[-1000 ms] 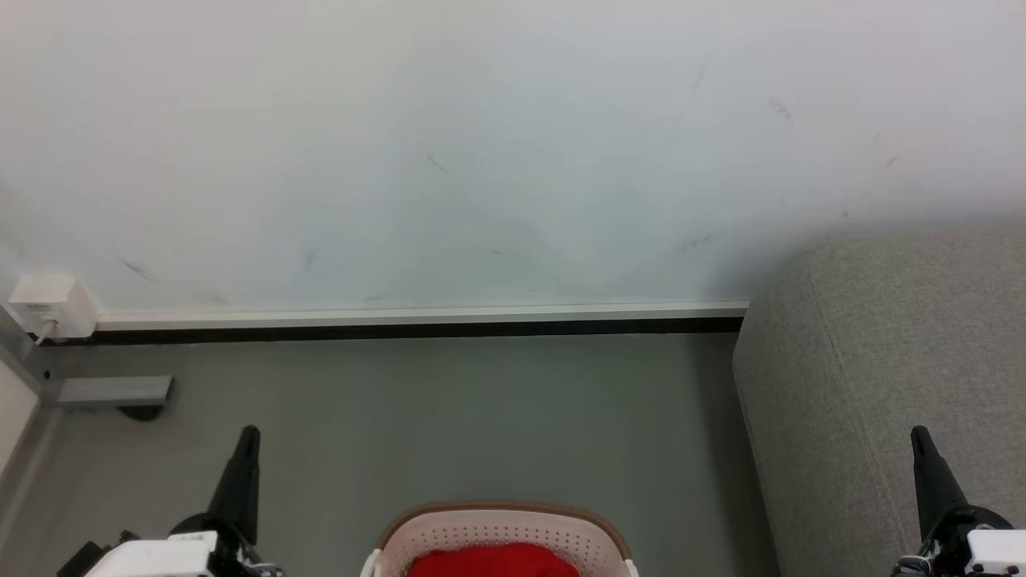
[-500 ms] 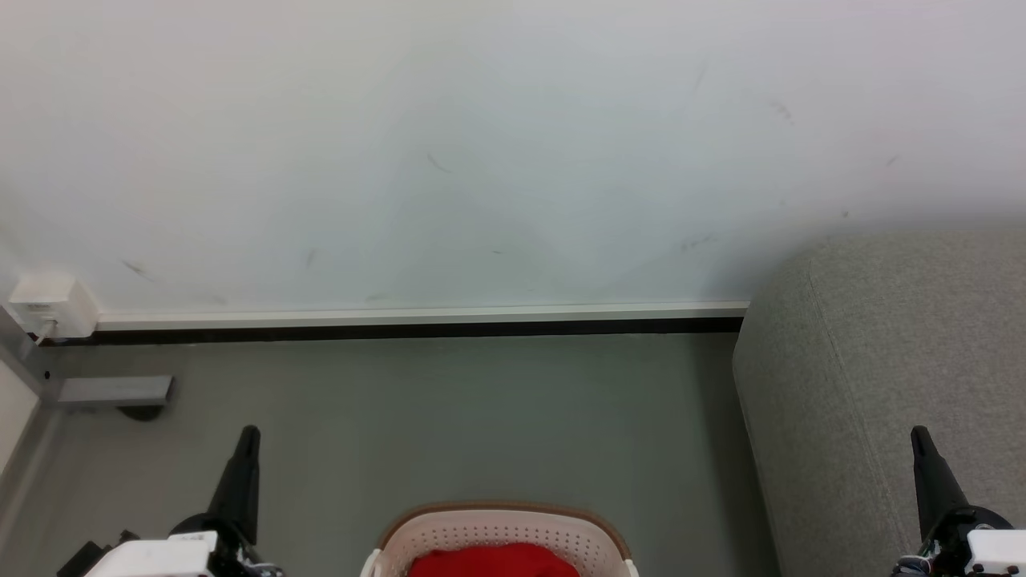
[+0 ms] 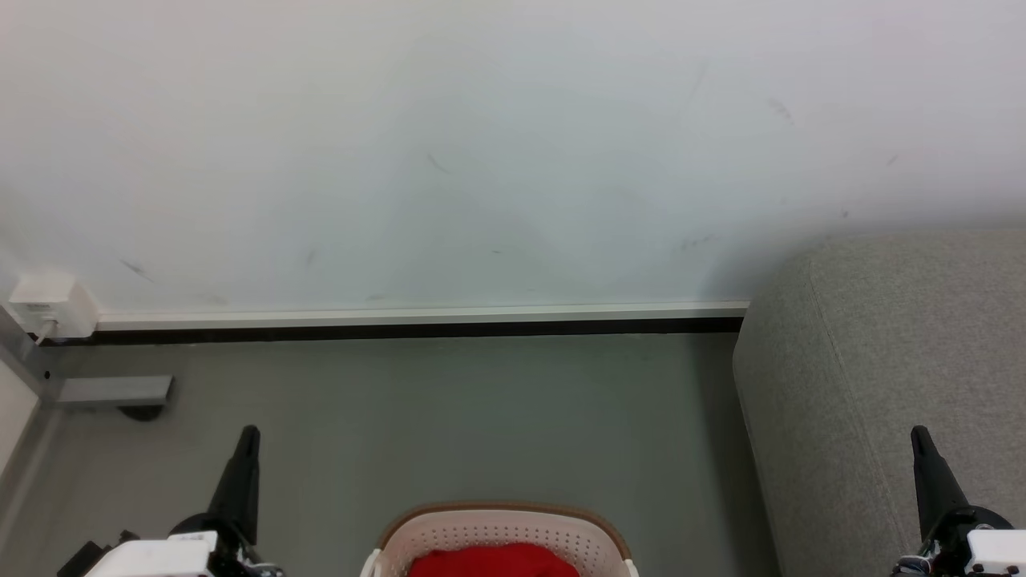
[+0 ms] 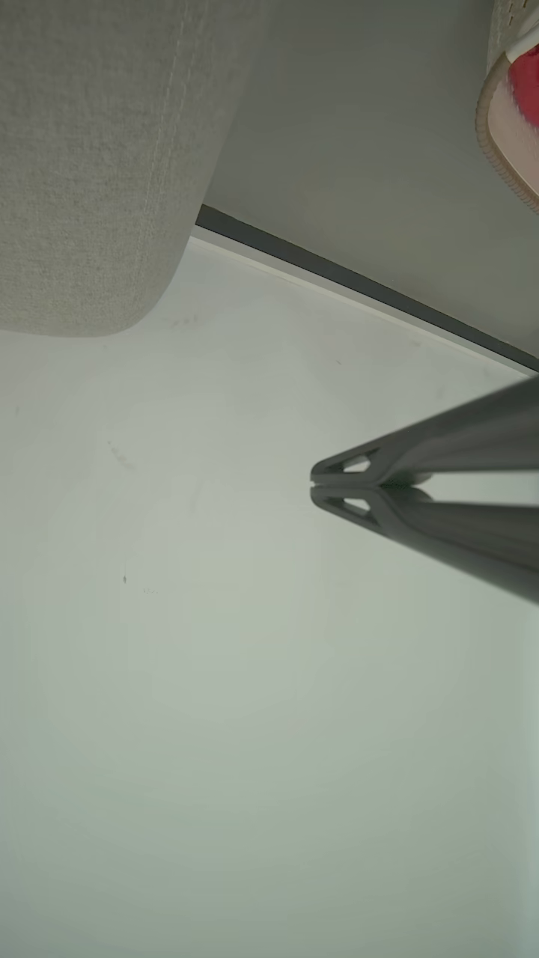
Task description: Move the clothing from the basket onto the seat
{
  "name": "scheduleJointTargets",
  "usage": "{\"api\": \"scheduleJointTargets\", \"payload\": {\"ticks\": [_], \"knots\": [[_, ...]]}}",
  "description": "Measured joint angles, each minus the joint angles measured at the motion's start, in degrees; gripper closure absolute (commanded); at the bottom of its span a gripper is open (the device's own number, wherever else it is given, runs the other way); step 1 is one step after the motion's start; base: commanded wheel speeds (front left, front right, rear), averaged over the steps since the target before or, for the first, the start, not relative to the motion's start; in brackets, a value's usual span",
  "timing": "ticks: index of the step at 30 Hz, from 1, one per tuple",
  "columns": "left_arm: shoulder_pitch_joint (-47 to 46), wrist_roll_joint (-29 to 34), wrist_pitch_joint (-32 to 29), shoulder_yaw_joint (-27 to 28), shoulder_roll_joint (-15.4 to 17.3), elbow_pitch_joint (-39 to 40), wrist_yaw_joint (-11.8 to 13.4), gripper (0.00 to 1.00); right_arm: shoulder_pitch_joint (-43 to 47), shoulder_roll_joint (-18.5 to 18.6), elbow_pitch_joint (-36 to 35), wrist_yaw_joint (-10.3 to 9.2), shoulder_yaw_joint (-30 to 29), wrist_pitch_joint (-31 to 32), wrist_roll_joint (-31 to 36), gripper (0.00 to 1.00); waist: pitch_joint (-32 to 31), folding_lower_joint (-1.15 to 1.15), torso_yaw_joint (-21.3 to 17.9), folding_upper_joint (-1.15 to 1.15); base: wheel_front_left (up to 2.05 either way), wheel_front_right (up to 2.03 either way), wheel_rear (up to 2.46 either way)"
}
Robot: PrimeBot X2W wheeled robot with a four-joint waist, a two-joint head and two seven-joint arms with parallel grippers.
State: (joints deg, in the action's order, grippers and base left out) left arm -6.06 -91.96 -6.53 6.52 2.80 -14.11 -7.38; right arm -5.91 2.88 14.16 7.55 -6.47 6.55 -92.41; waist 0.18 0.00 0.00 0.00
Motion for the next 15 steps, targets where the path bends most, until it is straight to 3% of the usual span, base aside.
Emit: {"api": "scheduleJointTargets", "payload": {"ticks": [15], "knots": [[0.0,0.0,0.0,0.0,0.0,0.0,0.0,1.00,0.0,0.0,0.0,0.01,0.0,0.0,0.0,1.00,0.0,0.00,0.0,0.00,0.00,0.00,0.00]]}}
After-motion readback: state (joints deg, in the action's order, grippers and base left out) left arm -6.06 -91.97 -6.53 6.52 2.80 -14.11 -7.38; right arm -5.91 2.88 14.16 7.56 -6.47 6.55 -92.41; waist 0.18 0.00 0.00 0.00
